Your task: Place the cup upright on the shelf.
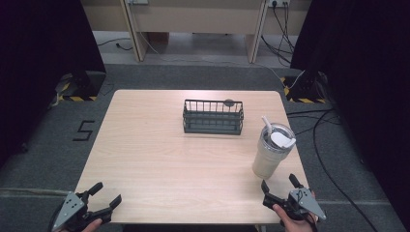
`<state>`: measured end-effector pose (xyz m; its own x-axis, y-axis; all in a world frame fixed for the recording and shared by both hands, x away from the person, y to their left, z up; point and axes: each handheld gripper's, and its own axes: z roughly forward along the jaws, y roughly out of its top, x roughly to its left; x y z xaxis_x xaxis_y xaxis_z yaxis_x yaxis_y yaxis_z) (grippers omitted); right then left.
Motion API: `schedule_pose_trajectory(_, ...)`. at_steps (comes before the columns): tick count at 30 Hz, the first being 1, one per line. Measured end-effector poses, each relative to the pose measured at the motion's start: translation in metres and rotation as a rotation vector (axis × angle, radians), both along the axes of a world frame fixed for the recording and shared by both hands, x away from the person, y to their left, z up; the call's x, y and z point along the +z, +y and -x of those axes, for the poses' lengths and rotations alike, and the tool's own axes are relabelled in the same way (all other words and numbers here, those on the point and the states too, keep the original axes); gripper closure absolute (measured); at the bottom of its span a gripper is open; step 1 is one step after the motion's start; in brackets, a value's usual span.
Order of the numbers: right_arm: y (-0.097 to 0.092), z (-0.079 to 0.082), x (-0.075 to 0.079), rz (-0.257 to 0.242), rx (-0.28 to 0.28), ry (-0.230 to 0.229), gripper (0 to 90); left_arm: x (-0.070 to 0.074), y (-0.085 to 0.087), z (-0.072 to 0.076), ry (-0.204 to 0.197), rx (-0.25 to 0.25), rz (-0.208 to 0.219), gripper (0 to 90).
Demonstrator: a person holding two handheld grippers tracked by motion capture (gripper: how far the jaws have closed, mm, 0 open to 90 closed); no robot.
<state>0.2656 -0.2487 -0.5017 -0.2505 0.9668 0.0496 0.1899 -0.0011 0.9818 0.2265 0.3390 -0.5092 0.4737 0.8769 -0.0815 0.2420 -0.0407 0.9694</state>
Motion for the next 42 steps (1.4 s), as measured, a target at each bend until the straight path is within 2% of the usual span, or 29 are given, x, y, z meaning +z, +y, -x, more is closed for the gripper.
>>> schedule_pose_trajectory(13, 0.008, -0.007, 0.008, 0.006, 0.02, -0.021, 0.4, 0.0, -0.001, 0.0, -0.004, -0.012, -0.008, 14.2)
schedule_pose_trajectory(17, 0.013, -0.018, 0.009, 0.018, 0.028, -0.022, 0.4, 0.0, 0.0, 0.0, -0.002, -0.006, -0.003, 14.2)
schedule_pose_trajectory(20, 0.014, -0.023, 0.01, 0.025, 0.02, -0.023, 0.3, -0.001, 0.0, 0.0, -0.001, -0.003, 0.001, 14.2)
schedule_pose_trajectory(25, 0.014, -0.041, 0.011, 0.022, -0.016, -0.018, 0.3, -0.001, 0.0, 0.0, -0.001, -0.004, 0.001, 14.2)
schedule_pose_trajectory(28, 0.015, -0.048, 0.012, 0.031, -0.017, -0.015, 0.3, -0.001, 0.0, 0.0, 0.001, -0.004, 0.002, 14.2)
schedule_pose_trajectory(29, 0.017, -0.053, 0.012, 0.019, -0.018, -0.008, 0.3, -0.001, 0.0, 0.0, 0.001, -0.004, 0.002, 14.2)
schedule_pose_trajectory(37, 0.018, -0.071, 0.016, 0.046, -0.045, -0.018, 0.3, -0.001, 0.0, 0.0, 0.002, -0.005, 0.002, 14.2)
schedule_pose_trajectory(42, 0.018, -0.08, 0.015, 0.034, -0.056, -0.016, 1.3, -0.001, 0.0, 0.0, 0.004, -0.005, 0.005, 14.2)
